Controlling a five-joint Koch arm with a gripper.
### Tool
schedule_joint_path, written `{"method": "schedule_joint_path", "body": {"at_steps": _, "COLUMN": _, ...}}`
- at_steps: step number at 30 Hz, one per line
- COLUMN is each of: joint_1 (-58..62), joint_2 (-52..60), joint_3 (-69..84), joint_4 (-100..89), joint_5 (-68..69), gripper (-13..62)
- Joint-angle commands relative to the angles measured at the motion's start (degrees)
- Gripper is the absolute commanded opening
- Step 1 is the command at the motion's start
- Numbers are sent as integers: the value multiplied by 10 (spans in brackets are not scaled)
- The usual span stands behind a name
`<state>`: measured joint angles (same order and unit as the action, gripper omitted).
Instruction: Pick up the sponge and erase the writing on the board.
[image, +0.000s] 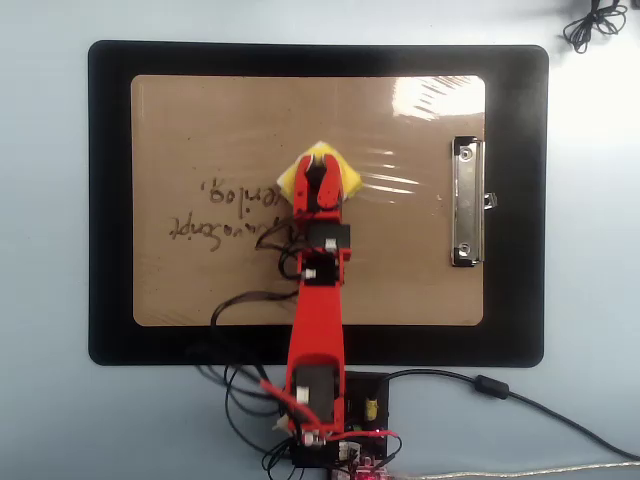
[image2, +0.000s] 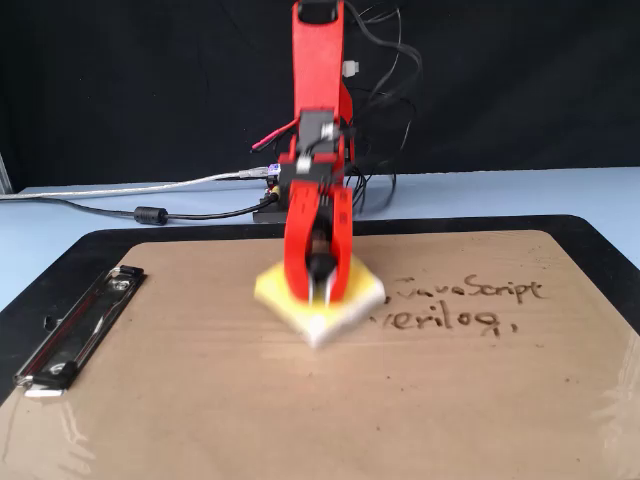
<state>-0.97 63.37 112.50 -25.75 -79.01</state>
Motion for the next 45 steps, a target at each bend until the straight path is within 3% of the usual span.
{"method": "schedule_joint_path", "body": {"at_steps": 1, "joint_1": -4, "joint_2": -83, "joint_3": -7, "joint_4": -45, "joint_5": 5, "gripper": -79}}
{"method": "schedule_joint_path", "body": {"at_steps": 2, "joint_1": -4, "joint_2": -63, "joint_3": 29, "joint_4": -61, "joint_5": 7, "gripper": -79}}
{"method": "schedule_joint_path", "body": {"at_steps": 6, "joint_1": -15, "joint_2": 226, "joint_3": 334, "joint_4": -72, "joint_5": 2, "gripper": -79}}
{"method": "schedule_joint_path", "body": {"at_steps": 9, "joint_1": -18, "joint_2": 375, "joint_3": 439, "joint_4": -53, "joint_5": 3, "gripper": -79}}
{"method": "schedule_joint_path", "body": {"at_steps": 12, "joint_1": -21, "joint_2": 322, "joint_3": 351, "joint_4": -23, "joint_5": 4, "gripper": -79}}
{"method": "schedule_joint_path", "body": {"at_steps": 15, "joint_1": -24, "joint_2": 109, "joint_3": 174, "joint_4": -22, "joint_5": 2, "gripper": -79}}
{"method": "schedule_joint_path", "body": {"at_steps": 17, "joint_1": -21, "joint_2": 33, "joint_3": 85, "joint_4": -38, "joint_5": 2, "gripper": -79}}
{"method": "schedule_joint_path", "body": {"at_steps": 19, "joint_1": -23, "joint_2": 70, "joint_3": 148, "joint_4": -54, "joint_5": 1, "gripper": -79}}
{"method": "schedule_joint_path", "body": {"at_steps": 24, "joint_1": -32, "joint_2": 387, "joint_3": 438, "joint_4": -59, "joint_5": -27, "gripper": -79}}
{"method": "schedule_joint_path", "body": {"at_steps": 26, "joint_1": -32, "joint_2": 367, "joint_3": 422, "joint_4": -55, "joint_5": -27, "gripper": -79}}
{"method": "schedule_joint_path", "body": {"at_steps": 31, "joint_1": -7, "joint_2": 70, "joint_3": 163, "joint_4": -100, "joint_5": -27, "gripper": -79}}
{"method": "schedule_joint_path", "body": {"at_steps": 33, "joint_1": -5, "joint_2": 74, "joint_3": 177, "joint_4": -127, "joint_5": -30, "gripper": -79}}
{"method": "schedule_joint_path", "body": {"at_steps": 39, "joint_1": 15, "joint_2": 400, "joint_3": 503, "joint_4": -103, "joint_5": -32, "gripper": -79}}
{"method": "schedule_joint_path", "body": {"at_steps": 41, "joint_1": 25, "joint_2": 364, "joint_3": 455, "joint_4": -85, "joint_5": -33, "gripper": -79}}
{"method": "schedule_joint_path", "body": {"at_steps": 45, "joint_1": 58, "joint_2": 113, "joint_3": 233, "joint_4": -115, "joint_5": -31, "gripper": -79}}
